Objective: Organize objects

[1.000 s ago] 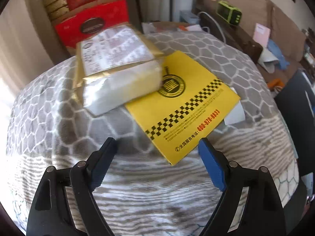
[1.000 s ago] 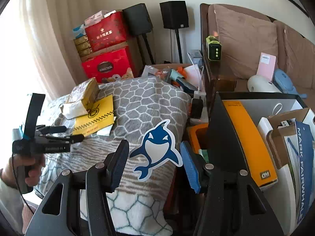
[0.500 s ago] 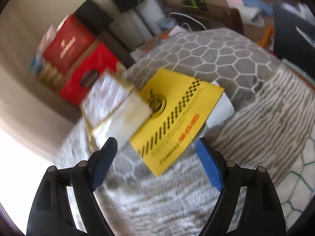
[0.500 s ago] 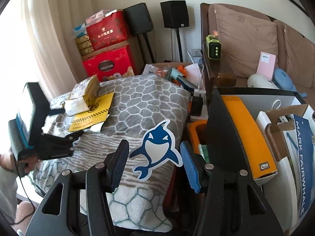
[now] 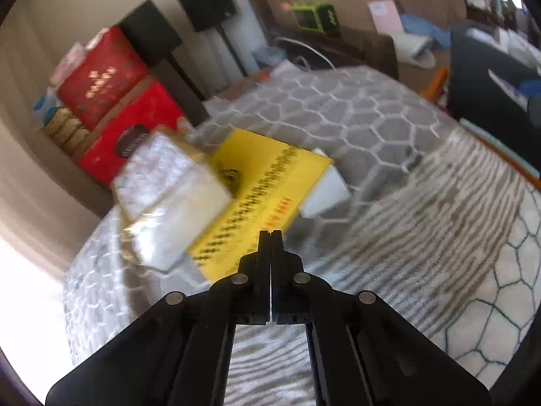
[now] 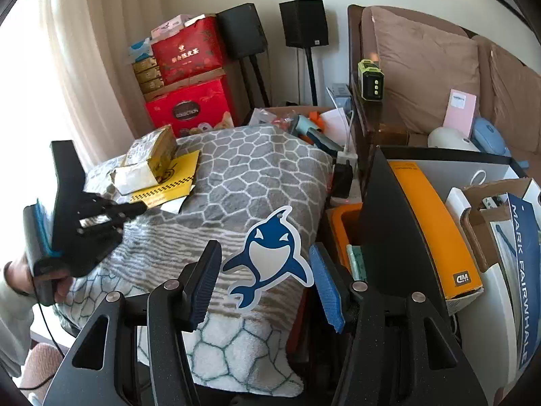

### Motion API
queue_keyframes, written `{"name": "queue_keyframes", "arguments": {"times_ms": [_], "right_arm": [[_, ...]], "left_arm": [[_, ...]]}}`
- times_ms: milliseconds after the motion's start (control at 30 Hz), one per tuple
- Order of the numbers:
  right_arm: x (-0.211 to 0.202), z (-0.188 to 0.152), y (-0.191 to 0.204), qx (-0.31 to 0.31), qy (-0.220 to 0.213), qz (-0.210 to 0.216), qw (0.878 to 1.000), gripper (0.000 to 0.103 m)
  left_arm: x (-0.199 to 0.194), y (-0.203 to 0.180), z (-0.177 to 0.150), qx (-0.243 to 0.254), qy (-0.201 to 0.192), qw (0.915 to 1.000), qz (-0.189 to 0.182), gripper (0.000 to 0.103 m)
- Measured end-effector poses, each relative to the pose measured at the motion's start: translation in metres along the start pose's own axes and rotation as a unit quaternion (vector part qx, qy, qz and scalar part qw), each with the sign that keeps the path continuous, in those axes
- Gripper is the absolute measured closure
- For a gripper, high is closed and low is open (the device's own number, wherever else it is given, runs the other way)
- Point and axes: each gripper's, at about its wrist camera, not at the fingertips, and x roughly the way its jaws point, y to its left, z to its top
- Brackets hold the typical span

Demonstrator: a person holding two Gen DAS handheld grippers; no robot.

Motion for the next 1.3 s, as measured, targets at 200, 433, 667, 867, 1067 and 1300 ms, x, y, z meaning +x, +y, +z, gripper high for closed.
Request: {"name": "queue_keyframes", "arguments": {"times_ms": [200,433,667,867,1067,1300], "right_arm": [[0.002,-0.001,0.003,0.002,0.003,0.006,1.0,0.048],[0.022,0.007,0.015,0.007,0.013,0.048,0.999,0.047],[0.075,0.049,0.046,-0.045,0.038,0.057,0.997,0.048],[0.146,0.092,0.074,-0.102,0.072,0.044,0.991,0.048],[0.193,0.089,0.094,-0.134,0.117,0.099,0.979,0.048],[0.184,0.078,0.099,-0.117,0.124,0.167,0.971,0.048]], "left_arm": [[-0.004,0.041,-0.005,-0.014,0.009,0.9998,0.01,0.1],[0.022,0.086,-0.031,-0.209,0.087,0.9581,-0.175,0.08],[0.035,0.112,-0.038,-0.336,0.085,0.895,-0.281,0.055],[0.053,0.141,-0.055,-0.427,0.081,0.83,-0.35,0.054],[0.059,0.155,-0.06,-0.442,0.068,0.823,-0.351,0.054],[0.072,0.16,-0.058,-0.455,0.057,0.8025,-0.382,0.046]]}}
